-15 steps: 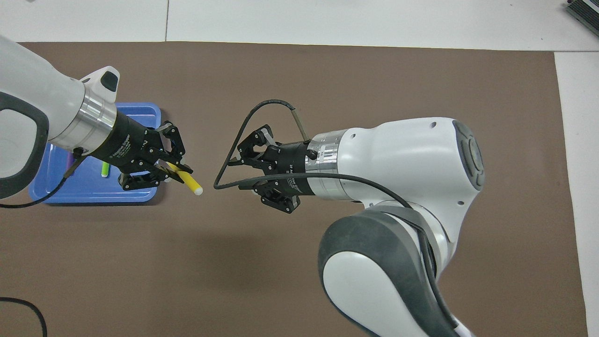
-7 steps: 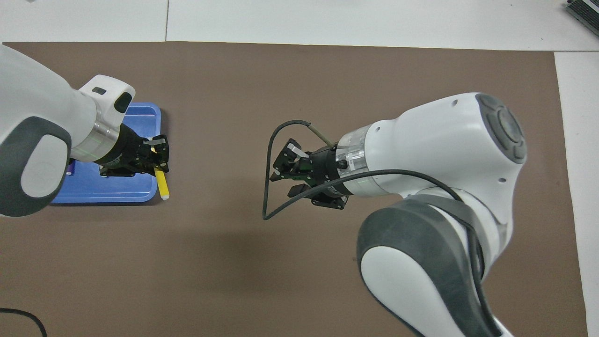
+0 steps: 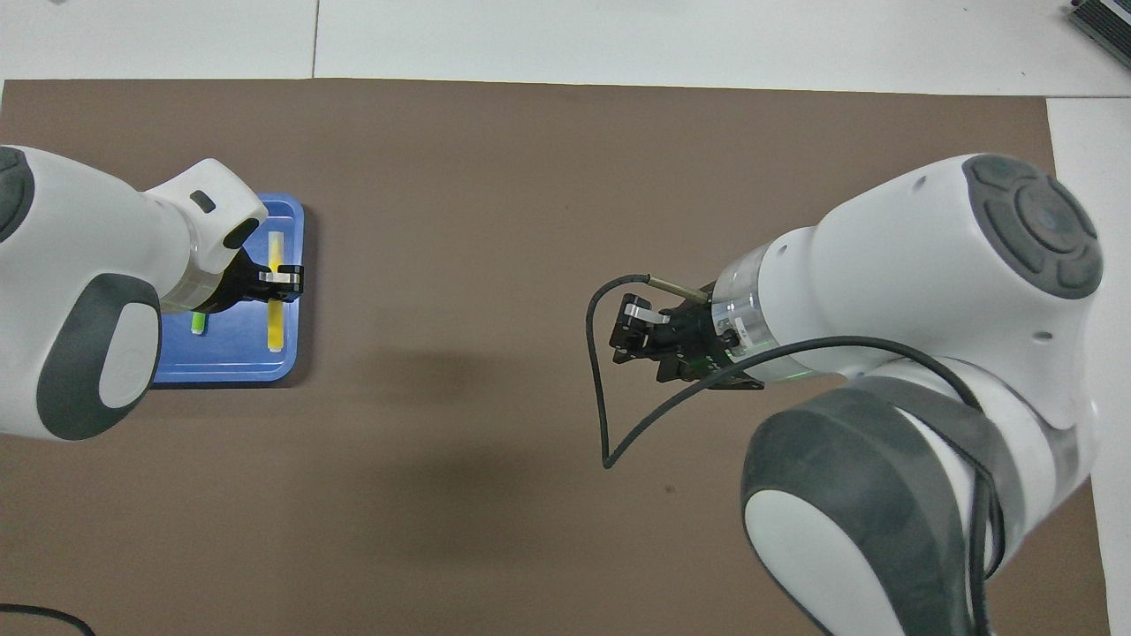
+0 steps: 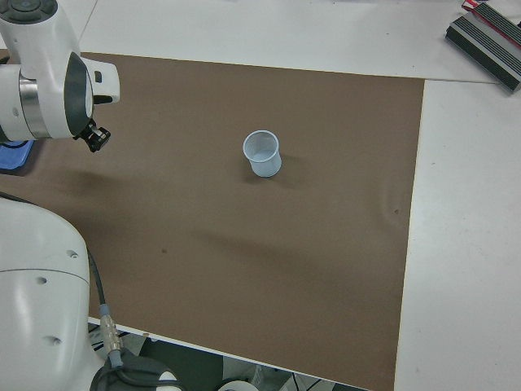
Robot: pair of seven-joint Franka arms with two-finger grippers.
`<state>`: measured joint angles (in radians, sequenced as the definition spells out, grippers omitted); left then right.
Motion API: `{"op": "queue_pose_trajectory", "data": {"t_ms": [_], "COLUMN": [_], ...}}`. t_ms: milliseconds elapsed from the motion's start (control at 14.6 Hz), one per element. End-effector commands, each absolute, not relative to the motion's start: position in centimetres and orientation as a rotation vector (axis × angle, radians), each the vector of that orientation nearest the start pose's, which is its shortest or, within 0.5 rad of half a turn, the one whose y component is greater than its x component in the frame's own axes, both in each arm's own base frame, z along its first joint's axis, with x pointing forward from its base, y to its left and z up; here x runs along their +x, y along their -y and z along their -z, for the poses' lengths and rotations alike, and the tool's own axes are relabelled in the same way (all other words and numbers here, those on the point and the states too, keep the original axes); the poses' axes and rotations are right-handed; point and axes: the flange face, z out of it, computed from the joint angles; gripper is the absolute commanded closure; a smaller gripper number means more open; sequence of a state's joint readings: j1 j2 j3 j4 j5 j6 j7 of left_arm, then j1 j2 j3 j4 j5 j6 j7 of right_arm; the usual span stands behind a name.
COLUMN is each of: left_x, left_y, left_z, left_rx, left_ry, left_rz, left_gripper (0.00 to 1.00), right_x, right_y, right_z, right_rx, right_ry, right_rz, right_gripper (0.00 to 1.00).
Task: Right arm passes pens to left for tray arrangement
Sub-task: 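Lower the yellow pen into the tray while the right gripper withdraws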
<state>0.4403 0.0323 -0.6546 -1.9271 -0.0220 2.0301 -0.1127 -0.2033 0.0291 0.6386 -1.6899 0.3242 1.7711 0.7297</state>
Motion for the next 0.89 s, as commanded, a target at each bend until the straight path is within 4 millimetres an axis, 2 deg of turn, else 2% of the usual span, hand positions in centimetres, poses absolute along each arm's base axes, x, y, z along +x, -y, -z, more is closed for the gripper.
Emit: {"op": "queue_pose_trajectory", "data": {"t_ms": [0, 205, 342, 411, 479, 684, 753, 821], "left_x": [55.5, 55.9, 56.3, 56.6, 56.8, 56.7, 57.3, 58.3], "left_y": [10.7, 8.9, 8.4, 8.1, 8.0, 7.9, 7.5, 6.2], "left_z": [-47.0, -45.5, -44.6, -44.2, -44.1, -42.8, -41.9, -39.9], "left_rx": [-3.142, -3.152, -3.162, -3.169, -3.169, -3.168, -3.184, -3.196], "left_ry": [-0.272, -0.226, -0.21, -0.209, -0.208, -0.234, -0.224, -0.218], "left_rz": [0.172, 0.186, 0.202, 0.216, 0.253, 0.293, 0.31, 0.327], "left_gripper": [1.0, 1.0, 1.0, 1.0, 1.0, 1.0, 1.0, 1.0], "right_x": [51.8, 52.8, 52.9, 52.9, 52.9, 52.7, 52.8, 53.0], "right_y": [-23.0, -19.2, -18.2, -18.1, -18.0, -17.3, -16.9, -16.5], "right_z": [-58.3, -58.2, -58.2, -58.2, -58.3, -58.7, -58.8, -58.8], "right_rx": [-2.828, -2.855, -2.884, -2.894, -2.905, -2.97, -2.986, -2.986], "right_ry": [-0.413, -0.323, -0.303, -0.302, -0.298, -0.299, -0.299, -0.276], "right_rz": [-0.168, -0.164, -0.152, -0.147, -0.139, -0.099, -0.085, -0.072], "right_gripper": [0.5, 0.43, 0.39, 0.25, 0.0, 0.0, 0.0, 0.0]}}
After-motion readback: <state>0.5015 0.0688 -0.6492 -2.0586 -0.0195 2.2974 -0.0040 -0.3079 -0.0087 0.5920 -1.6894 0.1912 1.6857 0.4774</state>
